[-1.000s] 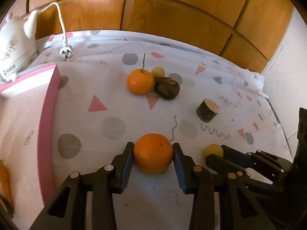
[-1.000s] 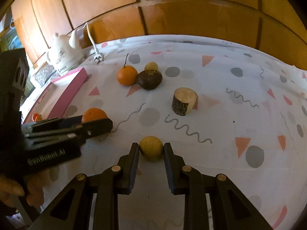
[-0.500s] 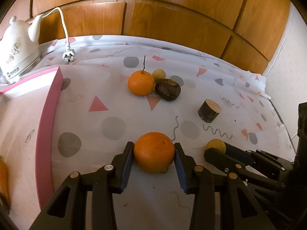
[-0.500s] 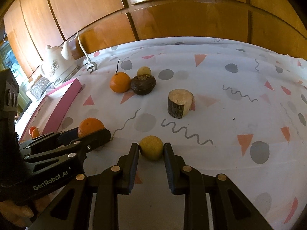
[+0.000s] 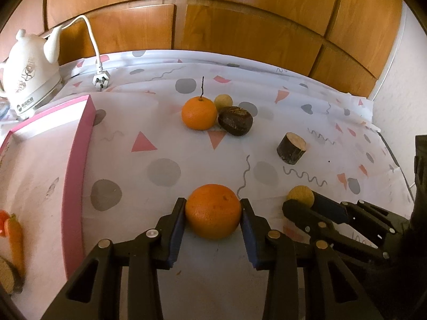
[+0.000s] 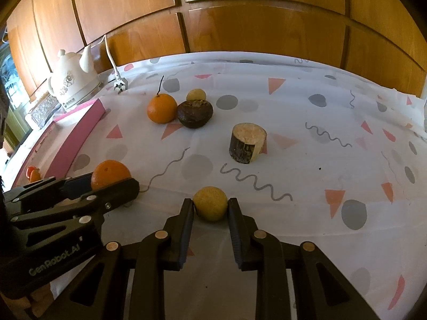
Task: Organize fruits
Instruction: 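Carry the orange into the tray with the left gripper and release it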
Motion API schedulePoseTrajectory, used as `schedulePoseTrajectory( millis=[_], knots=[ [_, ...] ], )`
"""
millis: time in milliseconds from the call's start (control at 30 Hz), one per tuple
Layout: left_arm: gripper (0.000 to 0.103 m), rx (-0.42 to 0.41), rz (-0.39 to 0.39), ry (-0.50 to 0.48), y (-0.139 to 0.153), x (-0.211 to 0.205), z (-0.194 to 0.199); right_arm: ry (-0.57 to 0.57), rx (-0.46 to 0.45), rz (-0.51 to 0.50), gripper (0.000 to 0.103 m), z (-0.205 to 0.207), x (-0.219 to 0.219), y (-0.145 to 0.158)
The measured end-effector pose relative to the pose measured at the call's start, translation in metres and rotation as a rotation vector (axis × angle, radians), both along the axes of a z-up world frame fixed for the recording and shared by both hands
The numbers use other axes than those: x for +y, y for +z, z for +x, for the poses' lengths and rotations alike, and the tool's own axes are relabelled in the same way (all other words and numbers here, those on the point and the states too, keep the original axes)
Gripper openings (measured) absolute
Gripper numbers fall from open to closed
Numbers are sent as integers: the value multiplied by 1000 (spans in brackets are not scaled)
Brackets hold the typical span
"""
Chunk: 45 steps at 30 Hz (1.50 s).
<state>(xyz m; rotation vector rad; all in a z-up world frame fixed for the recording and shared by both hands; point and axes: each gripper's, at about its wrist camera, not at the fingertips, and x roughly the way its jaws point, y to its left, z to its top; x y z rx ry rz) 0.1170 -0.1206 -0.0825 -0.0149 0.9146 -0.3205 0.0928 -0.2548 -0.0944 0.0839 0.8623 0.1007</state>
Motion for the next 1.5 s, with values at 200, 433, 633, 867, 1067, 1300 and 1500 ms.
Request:
schedulePoseTrajectory(
  millis=[200,433,633,867,1067,1300,1500],
  knots=[
    [39,-23,4,-1,8,4,-11,-3,2,-51,26,0,7,0],
    [40,-61,-16,8,30,16,-31,-4,-6,-52,26,-1,7,-1],
    [40,-92,-61,48,53,47,-43,-6,-12,-95,26,-2,12,0],
    [40,-107,-47,190,56,111,-31,-5,-9,-131,26,-1,16,0],
    [40,-114,-9,324,56,157,-17,-4,2,-168,25,0,20,2],
    [54,-133,-26,370,63,176,-35,8,-17,-167,25,-7,38,14],
    [74,-176,-41,412,74,185,-54,95,-66,-111,25,-16,71,37]
  ],
)
